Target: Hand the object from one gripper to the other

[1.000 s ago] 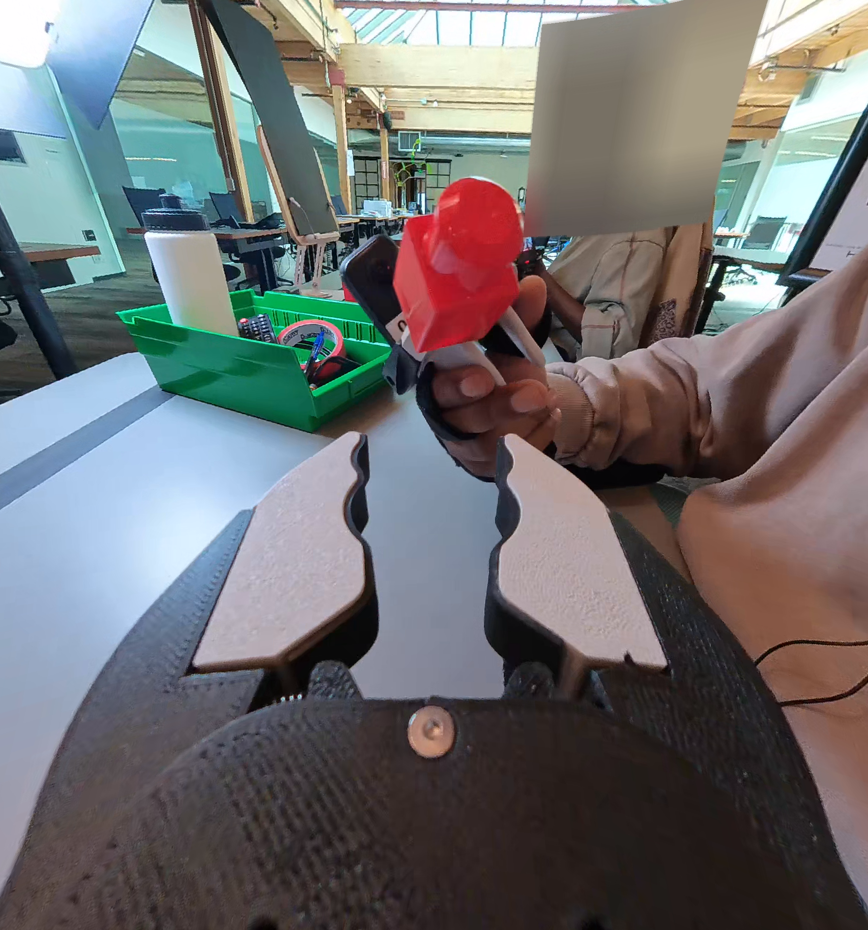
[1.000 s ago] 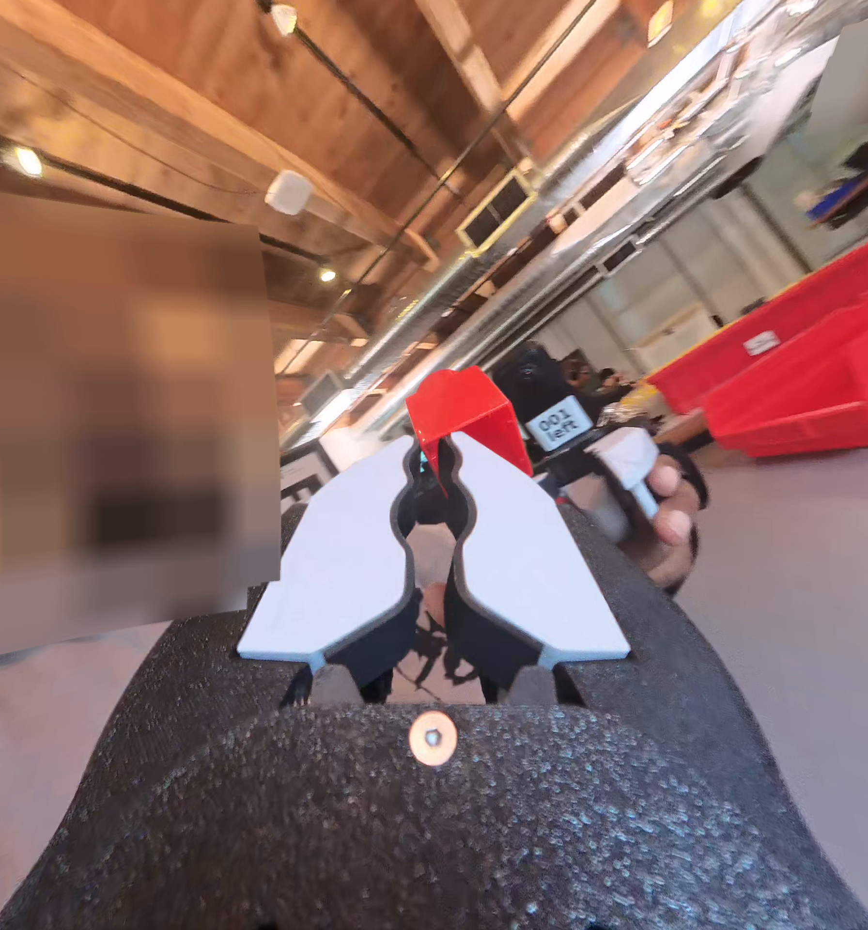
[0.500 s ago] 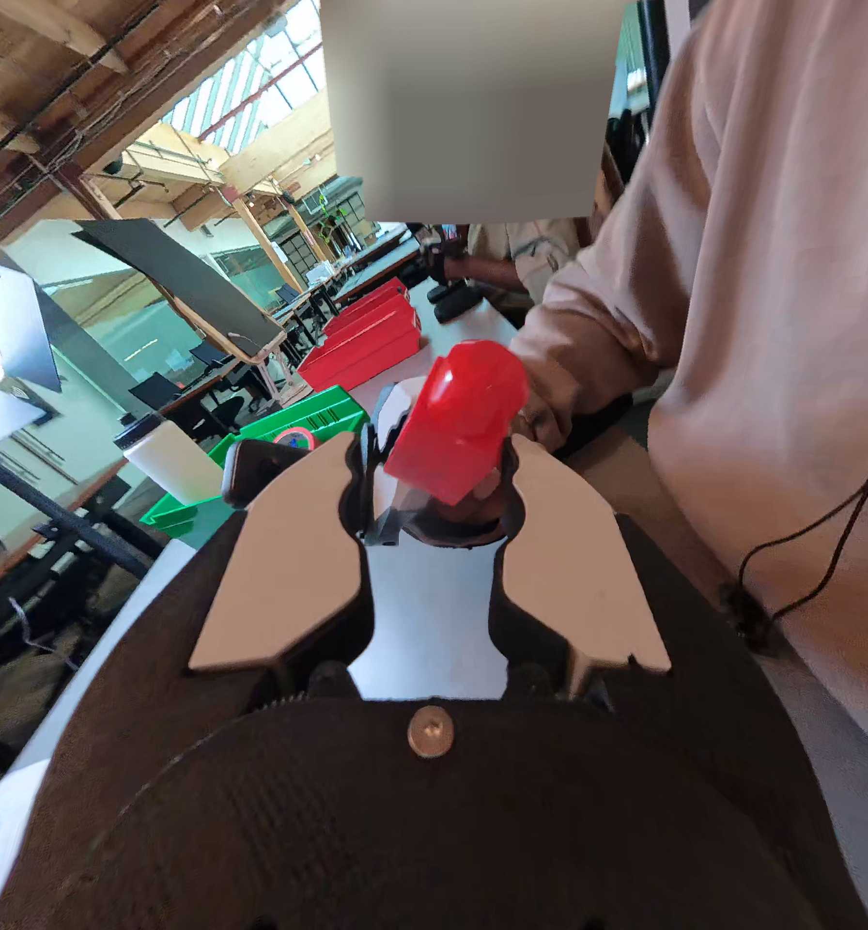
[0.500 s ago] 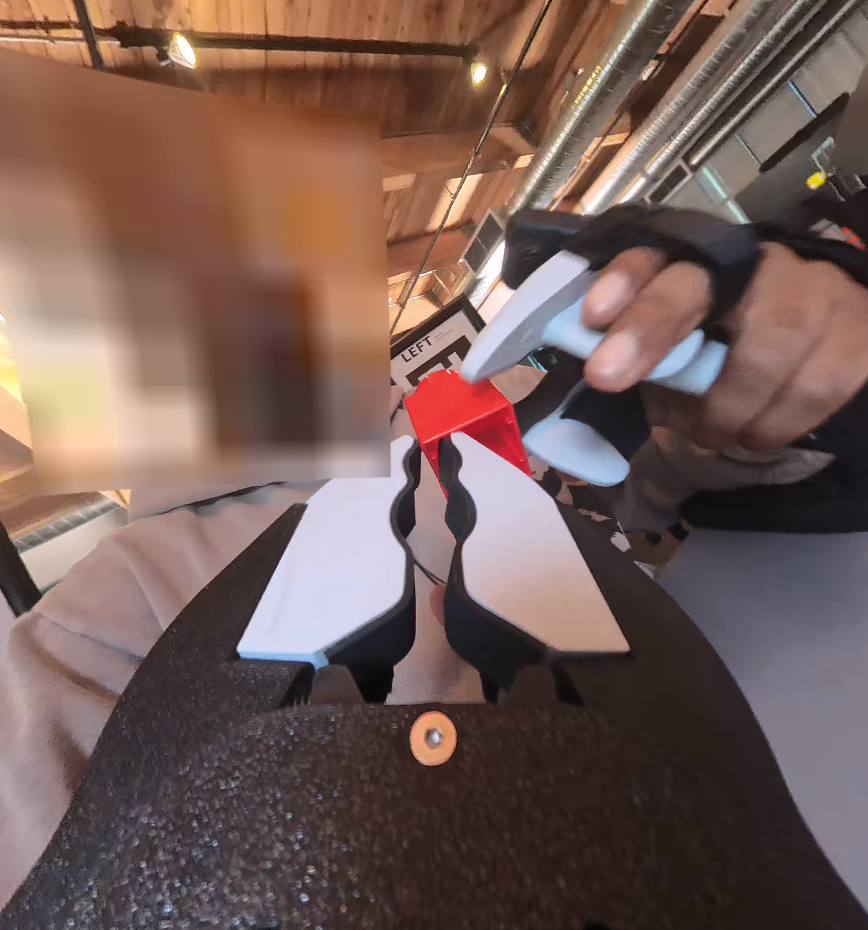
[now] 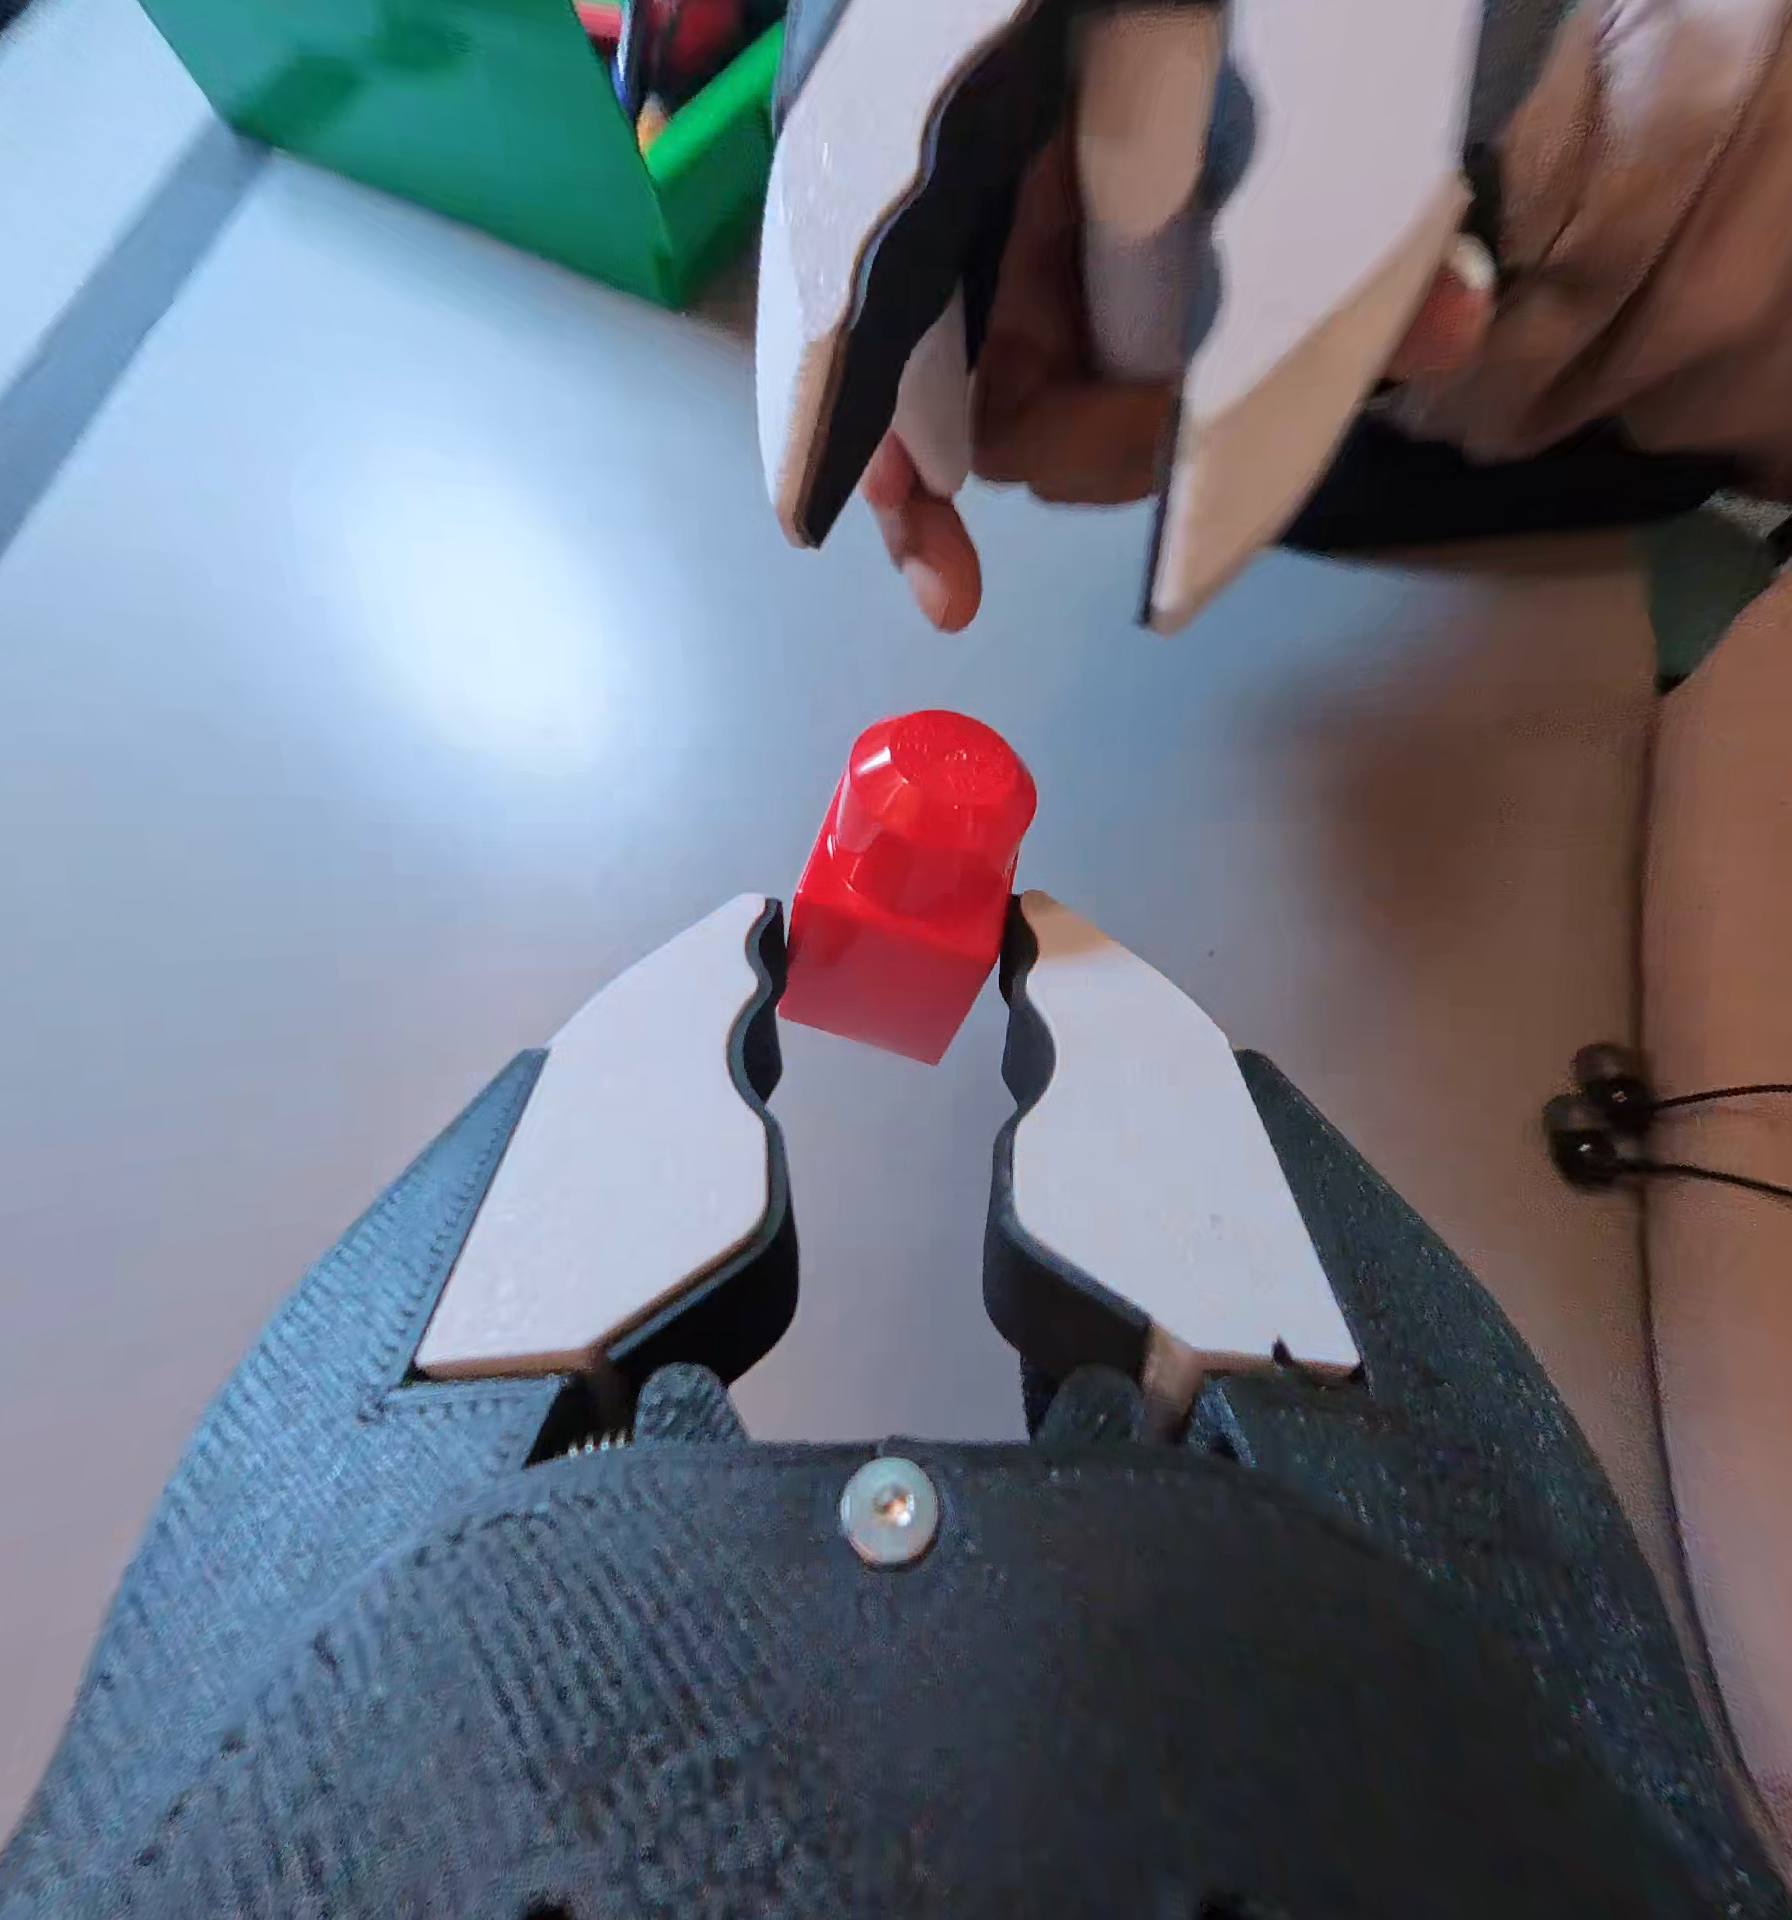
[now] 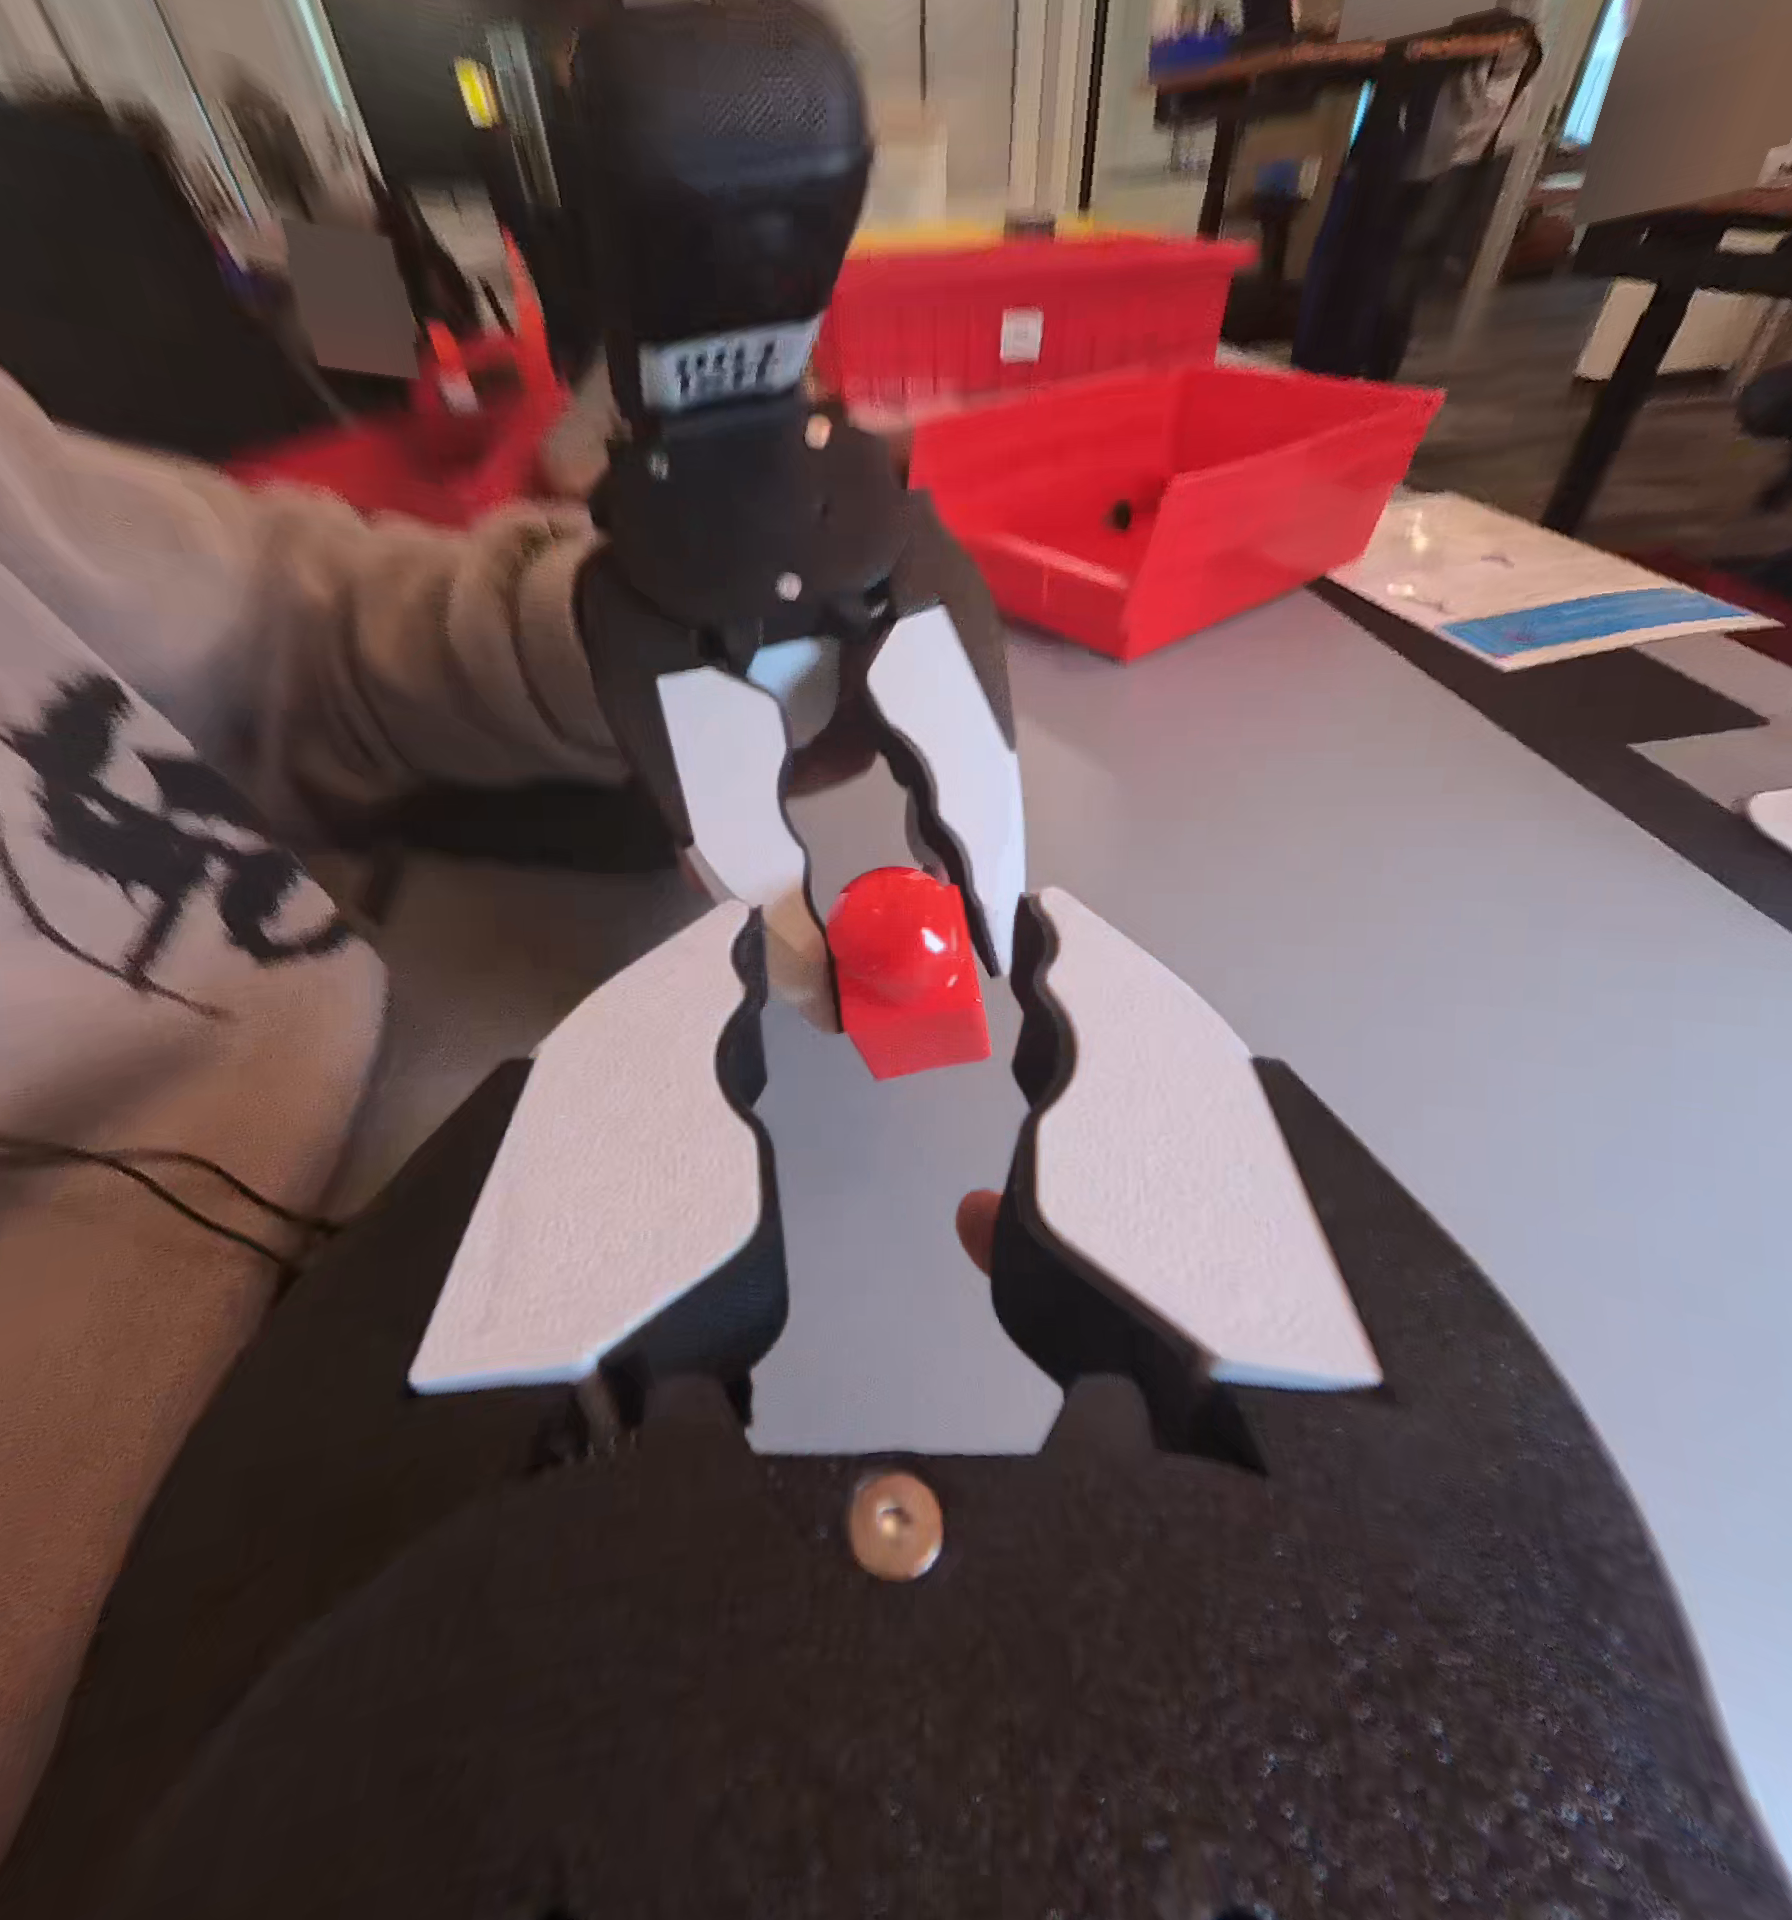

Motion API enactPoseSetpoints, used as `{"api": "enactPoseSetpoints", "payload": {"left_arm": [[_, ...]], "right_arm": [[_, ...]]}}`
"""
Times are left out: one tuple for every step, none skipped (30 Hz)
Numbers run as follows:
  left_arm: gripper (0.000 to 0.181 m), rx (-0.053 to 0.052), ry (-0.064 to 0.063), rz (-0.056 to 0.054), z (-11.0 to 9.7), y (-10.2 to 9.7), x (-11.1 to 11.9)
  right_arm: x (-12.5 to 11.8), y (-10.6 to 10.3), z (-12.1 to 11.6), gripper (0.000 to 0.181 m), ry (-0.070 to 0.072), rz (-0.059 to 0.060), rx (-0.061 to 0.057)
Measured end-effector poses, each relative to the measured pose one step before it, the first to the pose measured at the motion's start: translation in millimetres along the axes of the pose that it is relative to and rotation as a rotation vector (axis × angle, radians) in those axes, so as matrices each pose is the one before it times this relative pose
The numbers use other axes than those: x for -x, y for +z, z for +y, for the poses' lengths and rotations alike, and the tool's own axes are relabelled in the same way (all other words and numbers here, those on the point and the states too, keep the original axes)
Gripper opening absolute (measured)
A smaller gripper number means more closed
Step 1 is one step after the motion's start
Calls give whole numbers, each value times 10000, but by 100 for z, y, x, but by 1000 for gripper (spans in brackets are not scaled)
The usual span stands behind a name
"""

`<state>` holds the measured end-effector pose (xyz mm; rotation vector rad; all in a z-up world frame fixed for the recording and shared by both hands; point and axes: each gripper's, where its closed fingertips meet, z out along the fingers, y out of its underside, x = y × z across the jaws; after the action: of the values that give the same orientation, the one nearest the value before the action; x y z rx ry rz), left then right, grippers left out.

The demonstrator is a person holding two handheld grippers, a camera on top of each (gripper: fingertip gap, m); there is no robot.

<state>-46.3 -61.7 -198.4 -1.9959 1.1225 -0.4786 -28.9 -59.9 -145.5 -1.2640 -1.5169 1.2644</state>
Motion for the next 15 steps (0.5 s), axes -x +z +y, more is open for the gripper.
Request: {"api": "enactPoseSetpoints", "payload": {"left_arm": [[40,498,180,-182,736,452,60],[40,435,290,-139,608,404,-94],[40,342,313,-86,409,323,-236],[40,228,273,-79,211,239,-257],[40,123,239,17,35,131,-369],[40,97,184,29,9,34,-309],[40,128,182,-100,96,-27,-35],[40,10,212,-97,47,-120,78],[40,-244,98,-21,-234,-238,132],[39,-509,-31,42,-547,-420,261],[39,-836,-32,110,-930,-599,272],[43,-1179,-80,129,-1324,-753,298],[50,-1258,-336,248,-1507,-820,208],[53,-1115,-519,516,-1490,-743,-179],[57,-958,-464,424,-1372,-586,-199]], "right_arm": [[367,534,913,50,-418,144,703],[340,580,881,53,-206,57,621],[311,581,816,52,-93,-14,505],[176,590,836,49,-53,12,461],[28,550,876,45,-83,57,489],[66,400,641,42,-197,25,311],[104,193,171,39,-150,-3,-1],[-3,10,-19,36,-116,6,-56],[-121,-187,-353,33,-17,29,-256],[-232,-375,-674,29,157,8,-487],[-209,-572,-996,29,391,-137,-709],[28,-731,-1292,29,546,-384,-901],[188,-790,-1541,29,614,-482,-1052],[228,-700,-1574,29,665,-469,-1058],[499,-549,-1434,29,662,-614,-961]]}}
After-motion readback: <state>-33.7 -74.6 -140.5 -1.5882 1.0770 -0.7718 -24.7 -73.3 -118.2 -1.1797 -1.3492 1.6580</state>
